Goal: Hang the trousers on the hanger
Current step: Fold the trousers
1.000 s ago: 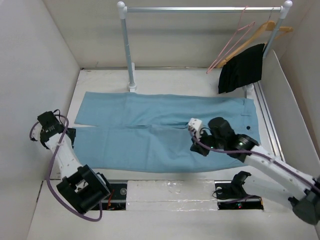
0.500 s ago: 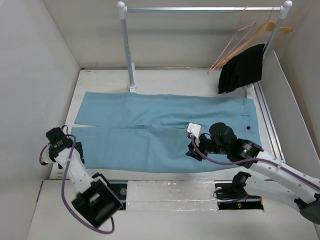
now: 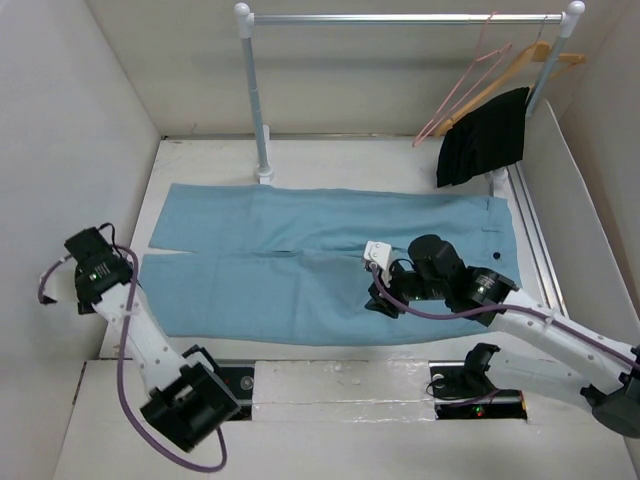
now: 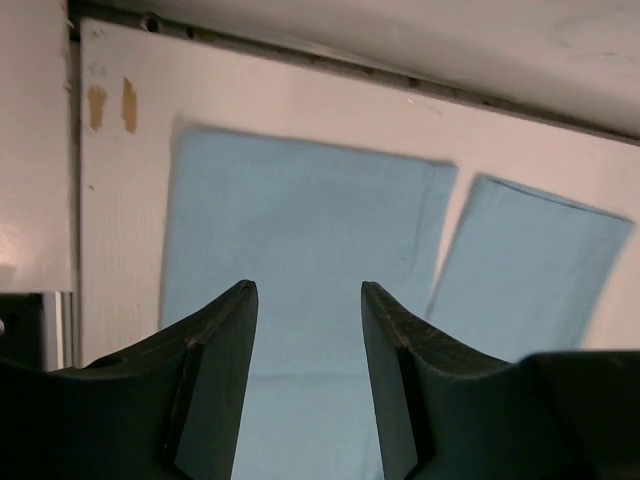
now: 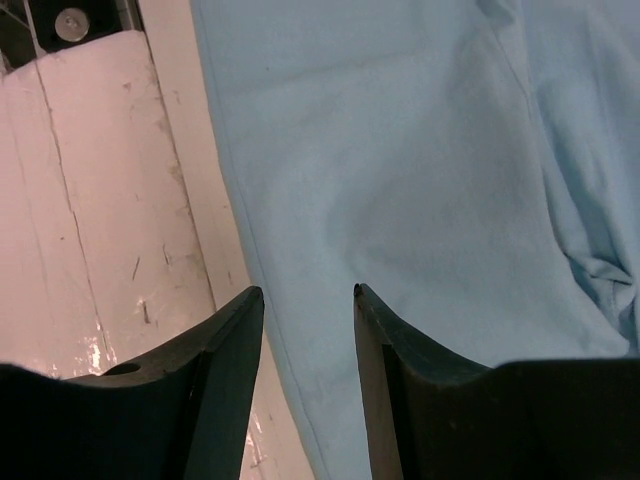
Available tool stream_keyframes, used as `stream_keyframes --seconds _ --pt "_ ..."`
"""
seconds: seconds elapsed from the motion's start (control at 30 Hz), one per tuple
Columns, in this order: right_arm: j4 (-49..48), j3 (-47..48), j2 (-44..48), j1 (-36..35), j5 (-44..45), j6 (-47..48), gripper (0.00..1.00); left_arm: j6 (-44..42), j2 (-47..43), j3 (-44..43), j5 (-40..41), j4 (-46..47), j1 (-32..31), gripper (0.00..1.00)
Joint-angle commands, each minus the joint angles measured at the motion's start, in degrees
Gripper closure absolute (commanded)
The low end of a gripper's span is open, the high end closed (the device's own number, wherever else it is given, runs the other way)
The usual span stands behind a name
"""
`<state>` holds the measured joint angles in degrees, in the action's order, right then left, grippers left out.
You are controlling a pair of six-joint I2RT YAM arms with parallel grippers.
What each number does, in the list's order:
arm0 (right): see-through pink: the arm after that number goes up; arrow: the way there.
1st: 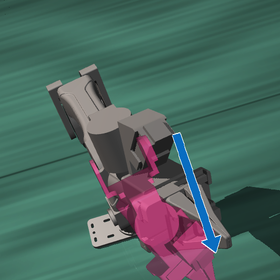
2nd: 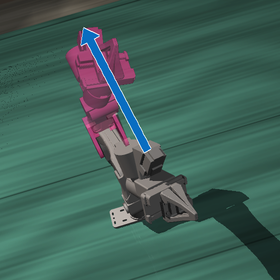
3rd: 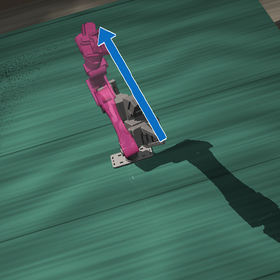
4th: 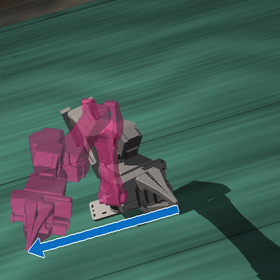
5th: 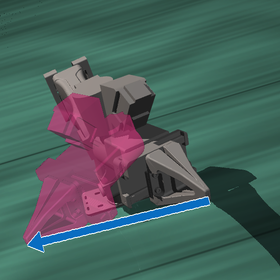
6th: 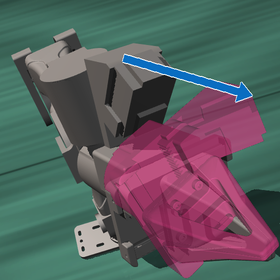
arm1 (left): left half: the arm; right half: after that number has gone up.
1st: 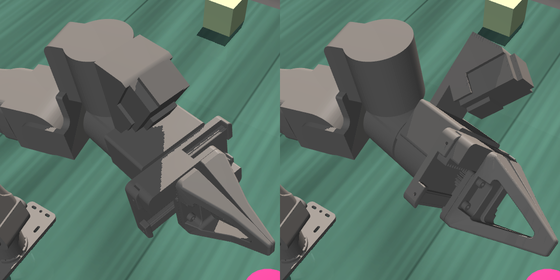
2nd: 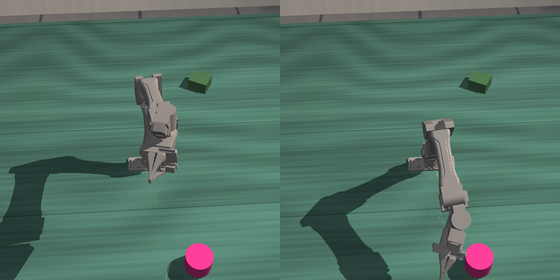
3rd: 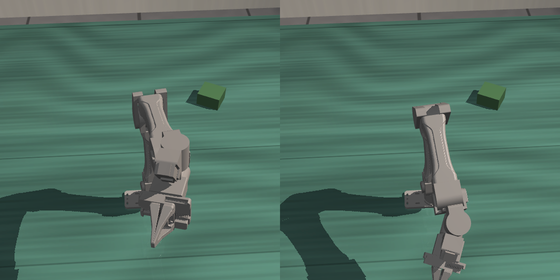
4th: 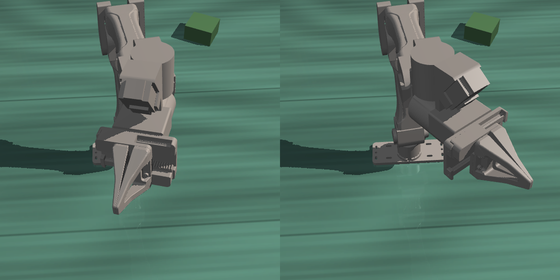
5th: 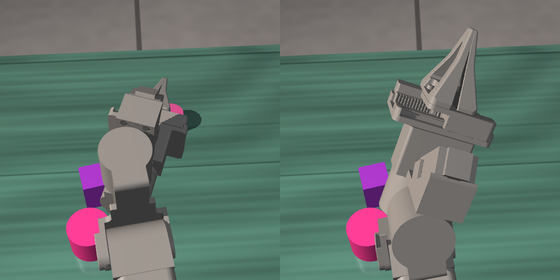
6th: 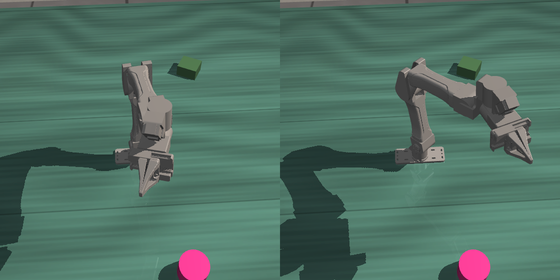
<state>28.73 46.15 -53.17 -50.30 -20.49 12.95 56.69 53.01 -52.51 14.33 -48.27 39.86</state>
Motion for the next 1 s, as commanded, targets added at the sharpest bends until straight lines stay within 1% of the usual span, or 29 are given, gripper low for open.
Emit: stream_keyframes --seconds 0.0,0.07,0.1,0.13,0.23,0.3,0.37,0.43,0.47,0.53,0.57,0.6,0.63,0.7,0.83,0.87,0.93,0.97 --pt "0.18 4.30 0.60 0.12 -1.22 2.08 0.53 -7.71 10.31 -2.33 7.03 -3.84 0.83 0.58" --pt "0.10 4.21 1.83 0.81 0.18 2.34 0.53 -10.88 14.03 -1.46 6.77 -3.33 2.50 0.61" --pt "0.01 4.04 2.27 1.60 0.10 2.26 0.52 -12.90 17.00 -1.37 4.68 -2.36 3.73 0.62" --pt "-0.08 3.95 2.54 1.61 -0.25 2.25 0.52 -15.96 18.25 -1.80 3.53 -2.35 3.74 0.62" --pt "-0.43 3.33 2.98 3.19 -1.48 2.17 0.52 -21.42 22.12 -3.56 1.49 -0.51 3.74 0.61" --pt "-0.34 3.16 3.42 3.80 -1.22 2.17 0.52 -22.92 25.89 -4.36 1.76 -2.00 3.74 0.58" --pt "-0.34 3.16 3.77 4.42 -0.78 2.17 0.52 -23.29 27.14 -4.00 1.67 -2.09 3.74 0.56" --pt "-0.61 2.89 4.38 5.12 -0.69 2.08 0.52 -22.85 26.53 -2.52 0.10 -1.04 3.74 0.54" --pt "-0.61 2.98 4.56 5.65 -0.69 1.99 0.52 -21.72 27.14 -0.33 -1.65 0.01 4.26 0.54" --pt "-0.34 3.15 4.65 5.66 0.01 1.47 0.52 -20.92 28.80 1.88 -1.84 1.33 4.26 0.54" --pt "-0.34 3.24 4.83 7.22 0.80 1.20 0.52 -18.48 30.03 0.67 -1.41 0.64 3.48 0.55" --pt "-0.26 3.16 4.83 8.02 0.89 0.85 0.51 -17.84 30.74 -0.13 -0.97 1.24 2.17 0.56" --pt "-0.25 2.72 4.57 8.81 0.28 0.76 0.51 -17.58 30.83 -1.01 -0.18 2.03 -1.15 0.56" --pt "-0.25 1.75 4.04 9.96 -0.95 0.24 0.51 -16.26 30.83 -3.64 0.35 4.14 -3.81 0.57" --pt "0.53 -0.45 3.25 12.41 0.71 -1.78 0.52 -14.68 31.98 -8.83 -3.42 7.57 -7.59 0.60" --pt "0.45 -1.06 3.25 13.38 1.41 -2.22 0.52 -14.50 31.98 -11.27 -4.12 9.84 -10.56 0.60" --pt "-0.16 -1.67 3.07 16.80 2.90 -5.12 0.51 -13.71 33.46 -13.66 -6.66 11.87 -13.74 0.60" --pt "-0.69 -2.11 3.07 18.30 2.83 -5.65 0.49 -13.53 35.12 -16.45 -7.64 12.49 -16.28 0.60"
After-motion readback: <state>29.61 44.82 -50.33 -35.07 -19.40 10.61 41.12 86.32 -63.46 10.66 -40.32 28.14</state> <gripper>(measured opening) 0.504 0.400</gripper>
